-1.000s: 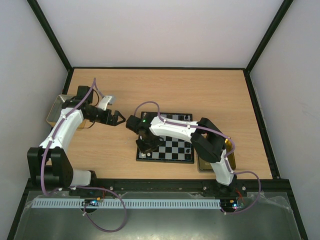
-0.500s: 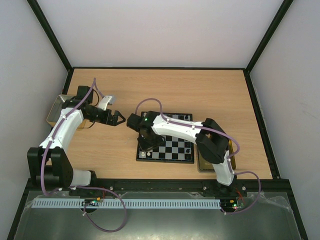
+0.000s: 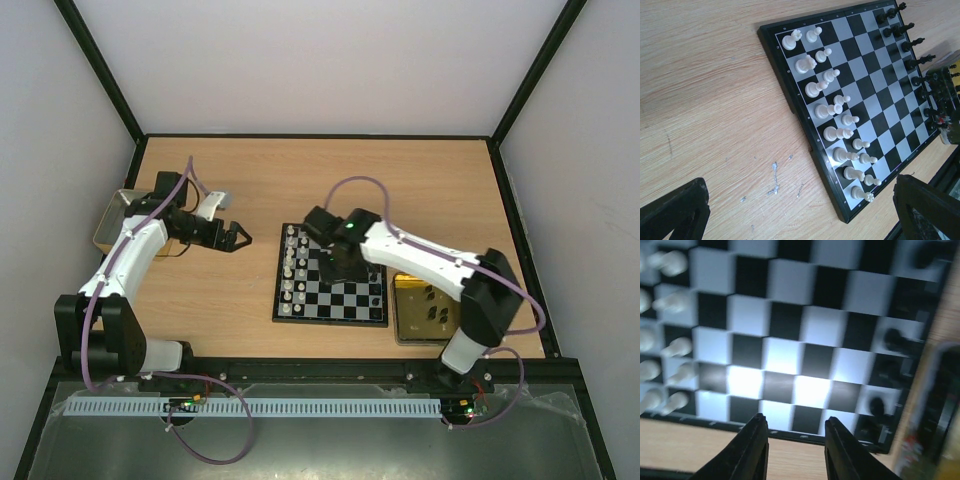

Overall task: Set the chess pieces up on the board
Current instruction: Pick up the chess piece from the storage box.

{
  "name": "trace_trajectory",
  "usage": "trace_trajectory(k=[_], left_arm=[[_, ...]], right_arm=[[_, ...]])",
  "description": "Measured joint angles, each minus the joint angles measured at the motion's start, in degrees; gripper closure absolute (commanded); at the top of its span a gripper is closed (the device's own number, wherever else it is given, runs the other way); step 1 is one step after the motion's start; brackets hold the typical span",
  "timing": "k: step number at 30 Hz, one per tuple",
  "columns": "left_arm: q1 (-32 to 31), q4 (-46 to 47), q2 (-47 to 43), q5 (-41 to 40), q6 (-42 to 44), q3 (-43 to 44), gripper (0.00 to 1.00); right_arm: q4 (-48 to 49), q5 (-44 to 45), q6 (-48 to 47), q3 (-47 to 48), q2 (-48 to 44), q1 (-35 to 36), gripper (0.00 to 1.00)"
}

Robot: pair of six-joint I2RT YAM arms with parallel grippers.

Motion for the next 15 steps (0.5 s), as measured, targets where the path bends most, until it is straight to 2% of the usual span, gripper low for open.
trace_trajectory(k=[8, 11, 15], left_arm=[[-1.05, 0.09, -0.02, -2.21, -0.15, 0.0, 0.01], [-1.05, 0.07, 0.0, -4.11, -0.11, 0.0, 0.01], [-0.96, -0.57, 0.81, -6.4, 0.28, 0.11, 0.0]], right_arm=[[-1.07, 5.29, 6.97, -14.19, -18.99, -15.43, 0.7], [-0.83, 6.16, 7.17, -19.06, -23.1, -22.18, 0.71], [0.98, 5.99, 6.47, -24.48, -24.11, -29.68, 0.71]])
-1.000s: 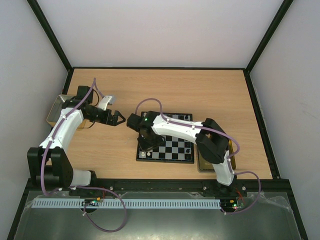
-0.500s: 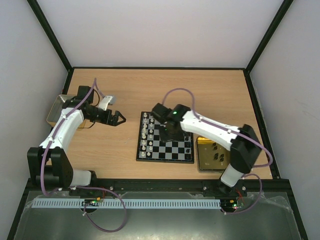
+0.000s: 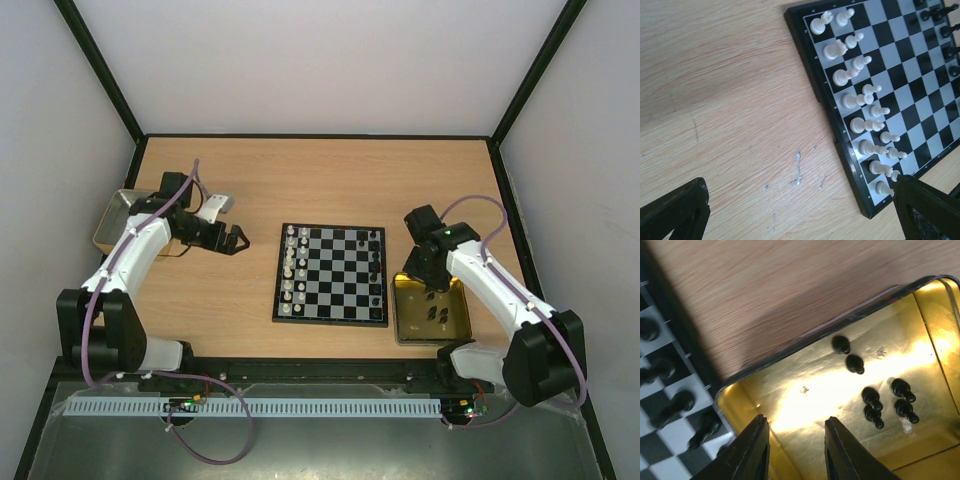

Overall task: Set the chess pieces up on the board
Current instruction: Pick up the chess piece from the storage box.

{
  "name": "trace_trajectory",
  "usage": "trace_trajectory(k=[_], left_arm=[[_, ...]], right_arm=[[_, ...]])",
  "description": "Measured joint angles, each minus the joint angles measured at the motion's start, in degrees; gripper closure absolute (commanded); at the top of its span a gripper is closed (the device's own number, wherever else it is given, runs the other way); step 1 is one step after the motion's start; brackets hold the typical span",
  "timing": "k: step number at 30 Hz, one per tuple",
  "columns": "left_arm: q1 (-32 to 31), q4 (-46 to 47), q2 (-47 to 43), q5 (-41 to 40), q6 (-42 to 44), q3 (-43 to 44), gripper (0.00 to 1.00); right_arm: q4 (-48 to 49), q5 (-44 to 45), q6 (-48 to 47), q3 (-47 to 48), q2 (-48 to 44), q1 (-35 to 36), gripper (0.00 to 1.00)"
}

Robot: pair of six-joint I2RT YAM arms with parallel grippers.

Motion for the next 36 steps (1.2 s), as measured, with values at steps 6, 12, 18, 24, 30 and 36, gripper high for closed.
trace_trajectory(k=[6, 12, 18, 24, 30, 36], left_arm=[[0.24, -0.87, 2.14, -1.22, 0.31, 0.02, 0.0], [-0.39, -1.2, 2.67, -0.59, 0.2, 0.42, 0.01], [-2.6, -1.11, 2.75, -0.24, -0.2, 0.66, 0.01], [-2.78, -0.72, 2.4, -2.1, -0.22, 0.63, 0.01], [-2.78, -0.48, 2.25, -2.99, -0.2, 0.61, 0.01], [-2.78, -0.46, 2.14, -2.99, -0.24, 0.61, 0.01]], right_arm=[[6.03, -2.78, -1.2, -6.82, -0.09, -7.5, 0.71], [9.22, -4.28, -1.4, -10.25, -1.46, -10.54, 0.71], [10.86, -4.37, -2.38, -12.33, -1.53, -12.24, 0.71], [12.15, -4.61, -6.12, -11.78, 0.66, -17.07, 0.73], [14.43, -6.97, -7.93, -10.8, 3.98, -18.29, 0.74], [15.82, -9.44, -8.59, -9.14, 6.45, -18.34, 0.74]])
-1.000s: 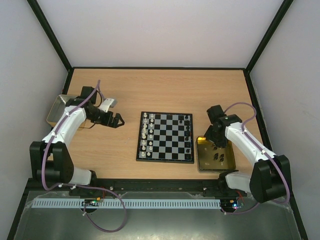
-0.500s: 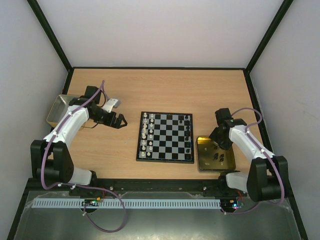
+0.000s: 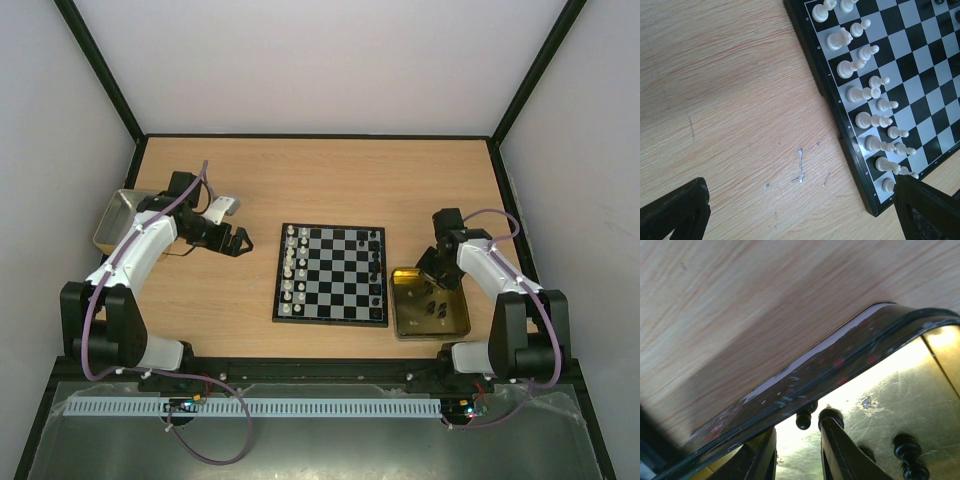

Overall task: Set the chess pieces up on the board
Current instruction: Pick up the chess piece from the storage box.

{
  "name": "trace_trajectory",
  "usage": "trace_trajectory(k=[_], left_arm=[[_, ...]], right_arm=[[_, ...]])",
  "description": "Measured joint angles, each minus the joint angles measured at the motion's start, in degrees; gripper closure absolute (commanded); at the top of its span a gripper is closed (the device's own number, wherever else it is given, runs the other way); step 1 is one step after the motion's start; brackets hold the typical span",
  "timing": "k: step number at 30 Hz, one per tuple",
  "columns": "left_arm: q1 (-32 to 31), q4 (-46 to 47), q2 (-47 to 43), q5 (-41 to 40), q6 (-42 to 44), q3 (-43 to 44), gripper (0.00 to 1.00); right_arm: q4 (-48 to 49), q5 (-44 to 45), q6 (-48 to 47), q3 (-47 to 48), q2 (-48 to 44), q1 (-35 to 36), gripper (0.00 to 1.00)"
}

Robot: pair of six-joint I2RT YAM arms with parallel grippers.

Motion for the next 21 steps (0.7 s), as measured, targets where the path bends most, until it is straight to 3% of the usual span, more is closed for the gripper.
trace_trajectory(k=[21], left_arm=[[-0.17, 0.0, -0.15, 0.07, -0.04, -0.02, 0.01]], right_arm=[[2.95, -1.14, -0.57, -0.72, 1.57, 0.0, 0.8]])
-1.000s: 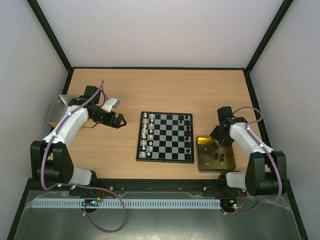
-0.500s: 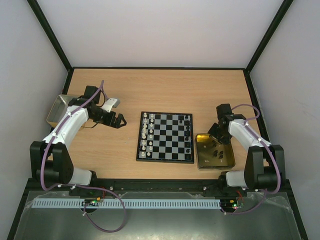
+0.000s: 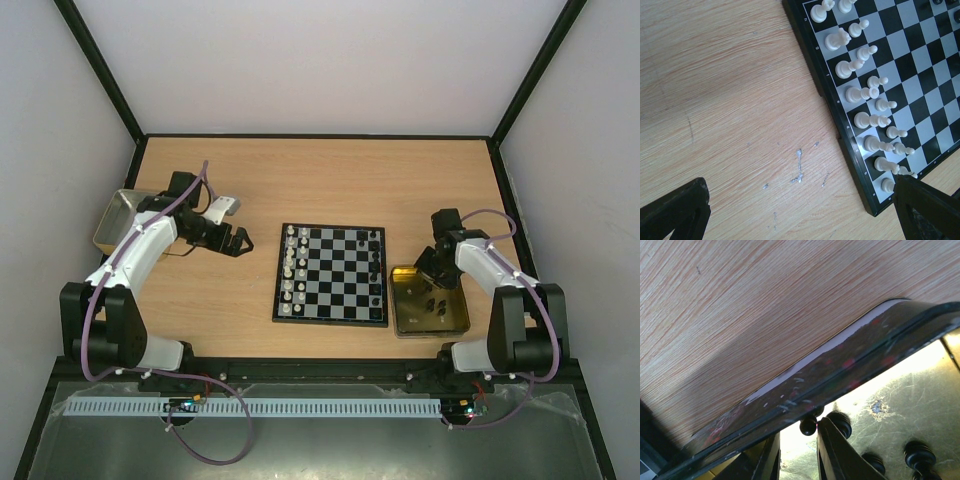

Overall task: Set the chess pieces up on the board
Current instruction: Pick up the chess piece from the storage box.

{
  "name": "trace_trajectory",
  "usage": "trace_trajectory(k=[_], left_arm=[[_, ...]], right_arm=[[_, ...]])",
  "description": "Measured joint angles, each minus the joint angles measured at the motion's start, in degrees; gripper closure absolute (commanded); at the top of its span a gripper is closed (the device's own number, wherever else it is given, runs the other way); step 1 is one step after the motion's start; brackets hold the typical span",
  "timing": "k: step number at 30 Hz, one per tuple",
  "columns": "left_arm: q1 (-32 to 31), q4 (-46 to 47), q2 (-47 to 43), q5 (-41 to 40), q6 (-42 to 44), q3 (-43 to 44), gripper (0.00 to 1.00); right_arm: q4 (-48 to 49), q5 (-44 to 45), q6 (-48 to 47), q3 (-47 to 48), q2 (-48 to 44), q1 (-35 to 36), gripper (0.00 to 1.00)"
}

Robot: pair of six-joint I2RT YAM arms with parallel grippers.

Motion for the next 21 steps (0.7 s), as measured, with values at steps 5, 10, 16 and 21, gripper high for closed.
trace_trajectory(k=[5, 10, 16, 21], left_arm=[[0.0, 0.02, 0.0, -0.02, -0.07, 0.0, 0.01], [0.0, 0.02, 0.0, -0.02, -0.11, 0.0, 0.01], [0.0, 0.02, -0.02, -0.04, -0.13, 0.0, 0.01], [0.0, 0.02, -0.13, -0.09, -0.13, 0.0, 0.01]], right_arm=[[0.96, 0.02, 0.02, -0.07, 0.79, 0.0, 0.82], [1.84, 0.0, 0.02, -0.15, 1.2, 0.0, 0.82], [2.93, -0.07, 0.02, -0.96, 1.33, 0.0, 0.82], [3.39, -0.07, 0.04, -1.38, 1.44, 0.0, 0.84]])
